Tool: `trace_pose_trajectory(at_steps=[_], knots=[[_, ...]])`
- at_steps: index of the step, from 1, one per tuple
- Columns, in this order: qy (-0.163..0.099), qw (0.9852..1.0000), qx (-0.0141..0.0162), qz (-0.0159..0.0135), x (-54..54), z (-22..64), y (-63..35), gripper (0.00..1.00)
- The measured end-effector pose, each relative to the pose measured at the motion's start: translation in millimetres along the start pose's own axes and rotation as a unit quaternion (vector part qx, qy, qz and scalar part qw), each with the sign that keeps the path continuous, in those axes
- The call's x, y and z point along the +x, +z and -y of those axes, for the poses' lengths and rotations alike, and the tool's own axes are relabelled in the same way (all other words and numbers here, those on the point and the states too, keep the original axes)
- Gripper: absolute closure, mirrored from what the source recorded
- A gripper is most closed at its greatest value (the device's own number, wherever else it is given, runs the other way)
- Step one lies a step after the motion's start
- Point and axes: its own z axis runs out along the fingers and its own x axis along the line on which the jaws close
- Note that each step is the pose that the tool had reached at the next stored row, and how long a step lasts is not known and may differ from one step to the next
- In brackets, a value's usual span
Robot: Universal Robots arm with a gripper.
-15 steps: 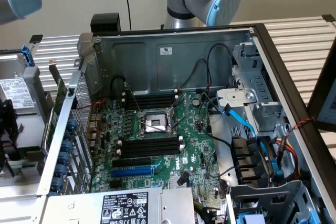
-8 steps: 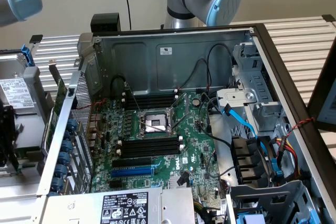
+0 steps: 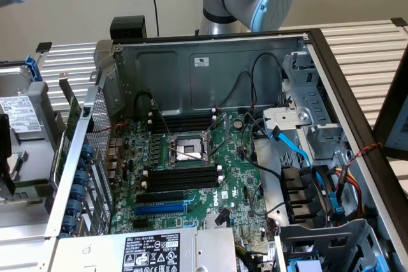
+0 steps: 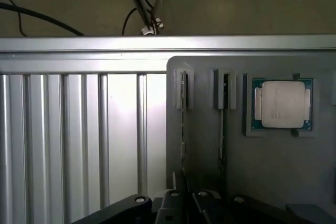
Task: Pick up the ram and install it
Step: 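Pick up the ram and move it above insertion slot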
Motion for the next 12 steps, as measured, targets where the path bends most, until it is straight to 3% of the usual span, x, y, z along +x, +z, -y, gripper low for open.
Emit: trace_pose_trajectory(at_steps=[7, 12], knots=[[0.000, 1.0000, -0.0001, -0.0001, 4.0, 1.1, -31.6, 0.88], [0.000, 1.0000, 0.0000, 0.0000, 12.3, 6.3, -53.9, 0.88]])
